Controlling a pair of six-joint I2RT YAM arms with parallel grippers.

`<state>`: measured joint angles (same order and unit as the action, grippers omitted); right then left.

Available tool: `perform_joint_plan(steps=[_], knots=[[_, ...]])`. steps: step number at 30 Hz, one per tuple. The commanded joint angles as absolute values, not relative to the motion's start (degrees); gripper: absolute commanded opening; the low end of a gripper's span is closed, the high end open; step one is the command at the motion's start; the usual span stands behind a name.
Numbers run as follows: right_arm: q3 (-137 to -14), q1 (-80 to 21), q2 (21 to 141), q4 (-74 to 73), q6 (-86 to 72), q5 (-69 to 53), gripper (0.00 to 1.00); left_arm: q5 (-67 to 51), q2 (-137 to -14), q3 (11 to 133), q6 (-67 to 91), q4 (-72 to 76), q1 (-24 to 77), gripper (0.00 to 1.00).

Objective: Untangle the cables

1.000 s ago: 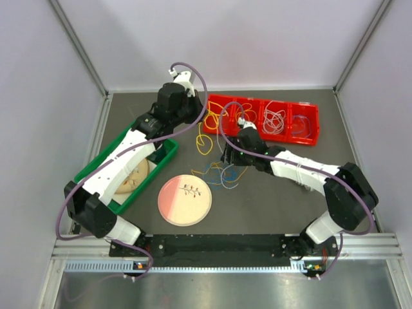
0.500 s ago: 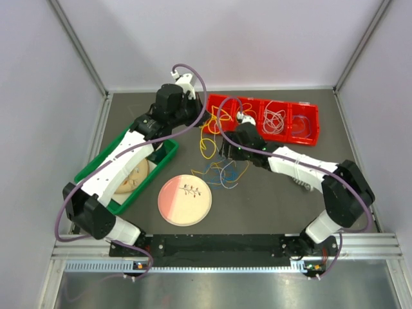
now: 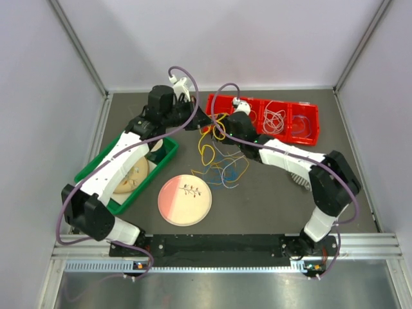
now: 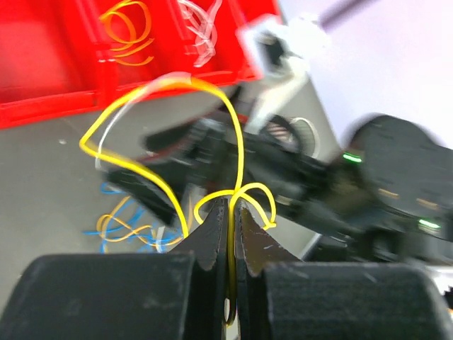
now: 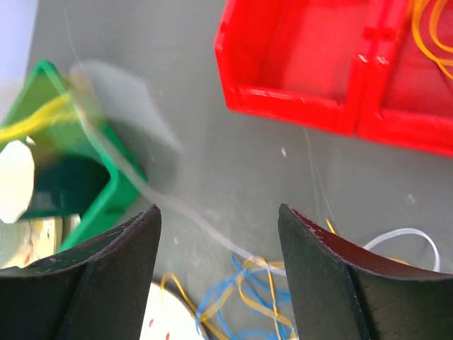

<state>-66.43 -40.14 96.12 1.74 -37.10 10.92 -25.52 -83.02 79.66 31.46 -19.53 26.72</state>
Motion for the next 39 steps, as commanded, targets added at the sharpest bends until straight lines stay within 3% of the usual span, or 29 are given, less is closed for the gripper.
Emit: perform_joint_plan(steps=[1, 4, 9, 10, 12, 27, 39], knots=[[-70.75, -41.04, 100.45, 9.49, -36.83, 11.43, 0.65, -30.06, -78.58, 82.00, 34.10, -15.29, 26.11, 0.00], [-71.63, -41.57, 103.09, 9.67, -38.14, 10.37, 0.60, -30.06, -76.91, 82.09, 34.36, -15.38, 25.31, 0.00], [-68.47, -42.36, 103.89, 13.17, -40.95, 8.79, 0.41, -30.23, -76.29, 81.91, 35.07, -14.77, 24.08, 0.00], [-67.25, -42.45, 103.71, 13.36, -41.13, 9.31, 0.22, -30.23, -76.29, 81.91, 35.07, -14.68, 23.91, 0.00], [-66.10, -42.36, 102.05, 12.23, -41.74, 10.89, 0.00, -30.41, -76.55, 81.74, 34.89, -14.77, 23.56, 0.00], [-41.41, -41.31, 78.32, 6.51, -38.41, 17.93, 0.00, -35.77, -83.67, 80.33, 40.86, -4.15, 18.11, 0.00], [-26.20, -41.05, 54.27, -7.02, -41.39, 25.82, 0.00, -39.37, -96.66, 90.26, 47.90, 5.36, 16.26, 0.00]])
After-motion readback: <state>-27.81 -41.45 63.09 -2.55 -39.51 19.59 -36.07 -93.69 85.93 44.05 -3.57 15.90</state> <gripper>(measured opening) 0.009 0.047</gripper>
